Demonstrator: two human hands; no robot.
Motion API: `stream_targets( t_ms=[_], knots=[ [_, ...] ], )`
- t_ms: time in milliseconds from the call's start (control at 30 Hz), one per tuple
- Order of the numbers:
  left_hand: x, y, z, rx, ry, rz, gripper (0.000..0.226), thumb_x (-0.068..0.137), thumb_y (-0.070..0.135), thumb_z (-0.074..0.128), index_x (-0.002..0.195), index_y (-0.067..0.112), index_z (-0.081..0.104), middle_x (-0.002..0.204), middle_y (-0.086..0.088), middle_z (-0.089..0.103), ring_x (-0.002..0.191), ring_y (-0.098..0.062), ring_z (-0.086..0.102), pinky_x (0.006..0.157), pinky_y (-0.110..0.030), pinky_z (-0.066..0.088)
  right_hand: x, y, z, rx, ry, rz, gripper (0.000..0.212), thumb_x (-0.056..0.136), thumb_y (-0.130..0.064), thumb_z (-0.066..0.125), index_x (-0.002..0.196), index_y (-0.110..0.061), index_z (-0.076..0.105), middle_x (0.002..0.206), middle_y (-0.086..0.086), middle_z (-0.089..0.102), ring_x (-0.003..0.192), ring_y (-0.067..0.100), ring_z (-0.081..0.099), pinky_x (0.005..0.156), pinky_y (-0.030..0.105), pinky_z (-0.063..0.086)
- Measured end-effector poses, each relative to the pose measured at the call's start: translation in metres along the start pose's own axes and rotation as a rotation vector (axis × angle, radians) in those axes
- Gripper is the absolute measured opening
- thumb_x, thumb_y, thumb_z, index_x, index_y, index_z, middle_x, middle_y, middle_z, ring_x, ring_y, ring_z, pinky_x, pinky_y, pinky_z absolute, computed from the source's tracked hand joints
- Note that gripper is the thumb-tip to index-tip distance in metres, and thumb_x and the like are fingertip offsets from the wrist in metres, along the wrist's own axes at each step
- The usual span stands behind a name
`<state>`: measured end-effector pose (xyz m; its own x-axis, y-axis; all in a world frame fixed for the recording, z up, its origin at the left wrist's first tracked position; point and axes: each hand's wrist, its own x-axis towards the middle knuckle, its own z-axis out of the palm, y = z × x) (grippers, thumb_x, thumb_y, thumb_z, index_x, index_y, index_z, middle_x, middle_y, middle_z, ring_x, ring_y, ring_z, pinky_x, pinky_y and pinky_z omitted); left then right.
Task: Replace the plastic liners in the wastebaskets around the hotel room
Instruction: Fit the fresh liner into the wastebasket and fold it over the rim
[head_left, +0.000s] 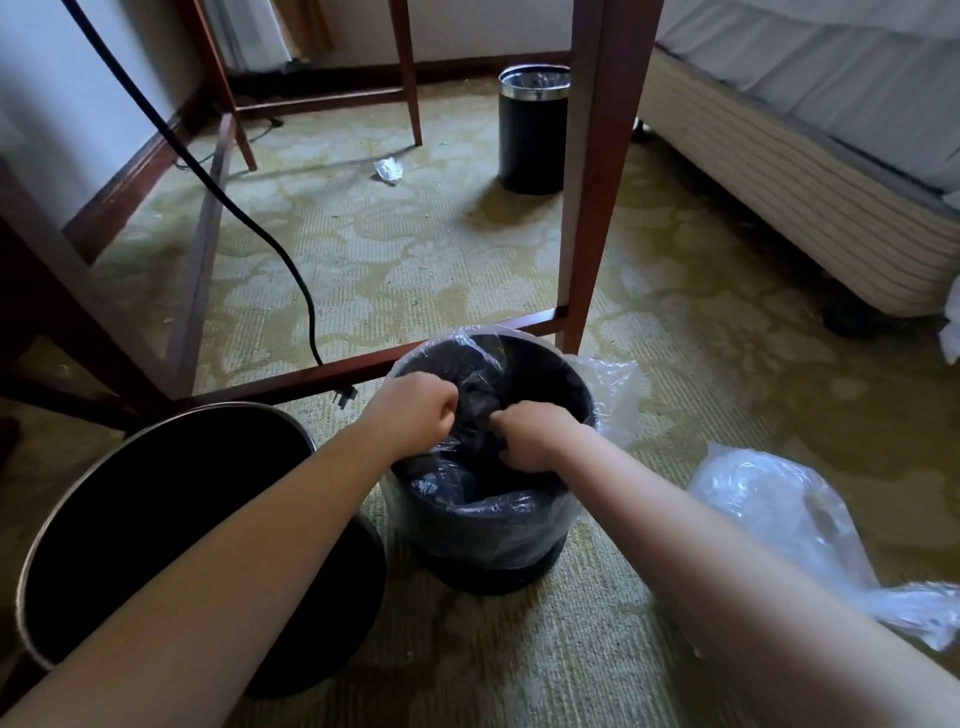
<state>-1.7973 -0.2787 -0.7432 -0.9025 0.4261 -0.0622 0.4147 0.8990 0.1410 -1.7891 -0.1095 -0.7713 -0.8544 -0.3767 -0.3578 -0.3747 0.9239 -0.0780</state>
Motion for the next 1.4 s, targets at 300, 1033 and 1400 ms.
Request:
stream_targets(
  t_ms=[300,1033,1400],
  knots=[
    [-0.004,-0.012,-0.009,-0.124,-0.054,0.055,0.02,0.086,0.014,0.054,0.095,0.017,0.071,0.084,0.006,0.067,0.074,-0.011,0.06,0.076,-0.031,0.051,-0.015,-0.039,-0.019,0.271,-0.266,-0.157,0.036,0.099,-0.034,0.049,0.129,-0.016,0.06,0.131,0.007,0.059,0.113,0.023,0.055,0.093,0.029,0.041],
    [0.006,0.034,-0.003,0.072,-0.344,-0.041,0.015,0.085,0.011,0.051,0.09,0.009,0.065,0.087,-0.007,0.059,0.082,-0.027,0.059,0.069,-0.034,0.049,-0.042,0.004,-0.042,0.003,0.099,0.023,0.029,0.089,-0.012,0.044,0.106,-0.015,0.068,0.101,0.008,0.067,0.085,0.028,0.059,0.069,0.031,0.049],
    [0.06,0.041,-0.011,-0.092,0.14,-0.019,0.031,0.09,0.03,0.051,0.115,0.015,0.06,0.11,-0.004,0.06,0.108,-0.024,0.052,0.092,-0.043,0.044,-0.039,0.033,-0.012,0.866,0.377,0.387,0.055,0.085,-0.028,0.062,0.134,-0.015,0.043,0.121,0.007,0.056,0.112,0.026,0.054,0.091,0.038,0.048]
  ],
)
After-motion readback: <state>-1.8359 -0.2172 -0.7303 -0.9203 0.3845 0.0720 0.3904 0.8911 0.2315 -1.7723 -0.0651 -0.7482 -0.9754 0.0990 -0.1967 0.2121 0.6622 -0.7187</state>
